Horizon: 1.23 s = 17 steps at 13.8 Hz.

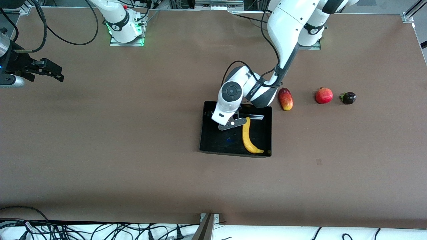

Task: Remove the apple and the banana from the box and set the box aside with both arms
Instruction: 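Carry the apple out of the tray and set it on the table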

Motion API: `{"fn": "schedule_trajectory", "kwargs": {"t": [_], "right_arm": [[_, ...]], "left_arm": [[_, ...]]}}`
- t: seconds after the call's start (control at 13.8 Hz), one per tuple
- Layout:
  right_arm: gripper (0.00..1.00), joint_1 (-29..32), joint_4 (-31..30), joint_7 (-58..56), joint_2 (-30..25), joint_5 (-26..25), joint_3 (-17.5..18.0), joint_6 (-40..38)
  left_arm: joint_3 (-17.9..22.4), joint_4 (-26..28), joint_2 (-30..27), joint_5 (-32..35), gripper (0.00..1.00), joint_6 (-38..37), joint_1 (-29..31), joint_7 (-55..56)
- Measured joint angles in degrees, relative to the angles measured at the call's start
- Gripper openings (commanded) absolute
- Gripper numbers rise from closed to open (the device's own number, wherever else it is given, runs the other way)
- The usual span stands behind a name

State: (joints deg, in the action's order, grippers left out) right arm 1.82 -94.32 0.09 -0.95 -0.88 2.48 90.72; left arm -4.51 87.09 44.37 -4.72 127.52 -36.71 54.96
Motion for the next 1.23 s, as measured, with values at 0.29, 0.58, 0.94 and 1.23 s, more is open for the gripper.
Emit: {"fn": "schedule_trajectory", "kwargs": {"t": [0.29,0.58,0.94,1.23], "right_arm": [[1.0,0.0,0.0,0.0,0.0,0.0,0.0,0.0],[1.0,0.0,0.0,0.0,0.0,0.0,0.0,0.0],[1.0,-0.1,0.0,0.0,0.0,0.0,0.0,0.0],[1.0,-0.1,0.0,0.0,0.0,0.0,0.0,-0.1]], "left_arm": [[0.1,-0.8,-1.6,-0.1,0.0,-2.0,0.8,0.2],[0.2,-3.3,-8.9,-1.4,0.0,-14.0,6.4,-3.4],[-0.1,-5.9,-11.6,-1.6,0.0,-27.2,20.0,-19.7],[0.0,-5.6,-11.0,2.1,0.0,-30.0,33.2,-40.2]]}}
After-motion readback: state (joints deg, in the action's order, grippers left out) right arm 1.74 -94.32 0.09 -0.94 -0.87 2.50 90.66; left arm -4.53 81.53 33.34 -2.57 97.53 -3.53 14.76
